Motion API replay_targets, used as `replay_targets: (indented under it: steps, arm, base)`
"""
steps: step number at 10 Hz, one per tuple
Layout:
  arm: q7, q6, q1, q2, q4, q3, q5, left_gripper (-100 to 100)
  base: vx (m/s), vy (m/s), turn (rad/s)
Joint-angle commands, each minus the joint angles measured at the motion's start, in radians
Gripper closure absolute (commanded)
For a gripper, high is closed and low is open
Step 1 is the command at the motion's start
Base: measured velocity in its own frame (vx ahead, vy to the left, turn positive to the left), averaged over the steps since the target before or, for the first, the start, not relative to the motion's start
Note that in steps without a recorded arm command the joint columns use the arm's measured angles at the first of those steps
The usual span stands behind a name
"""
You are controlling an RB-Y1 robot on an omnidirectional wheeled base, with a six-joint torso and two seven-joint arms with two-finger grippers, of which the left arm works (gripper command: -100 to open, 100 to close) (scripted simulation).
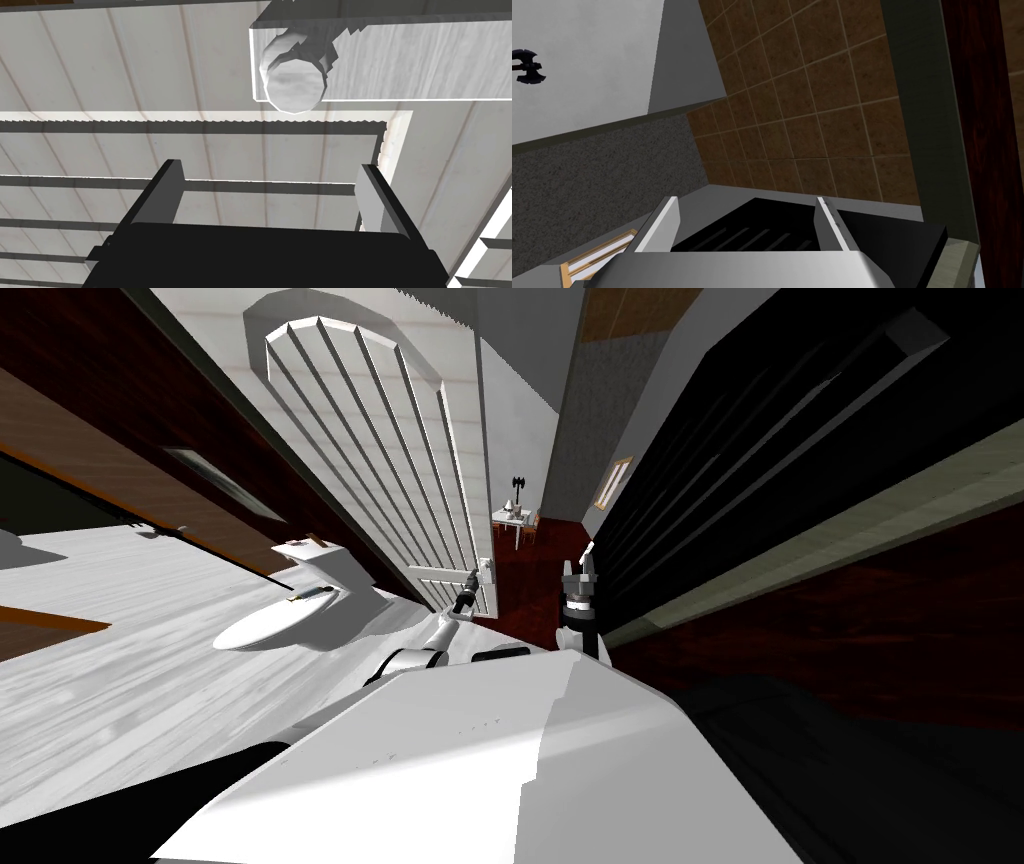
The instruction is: Push the door open
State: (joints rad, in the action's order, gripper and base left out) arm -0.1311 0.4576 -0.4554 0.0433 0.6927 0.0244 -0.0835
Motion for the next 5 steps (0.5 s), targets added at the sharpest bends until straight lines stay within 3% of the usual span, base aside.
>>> replay_targets:
  steps: [1, 3, 5]
  arm:
    - [0.000, 0.001, 0.003, 0.006, 0.005, -0.001, 0.000, -100]
    - [0.003, 0.004, 0.004, 0.005, 0.004, -0.005, 0.001, -100]
    - [0.005, 0.008, 0.004, -0.008, 0.002, -0.010, 0.002, -100]
  base:
    - [0.211, -0.065, -0.021]
    - [0.212, -0.055, -0.020]
    - [0.191, -0.031, -0.026]
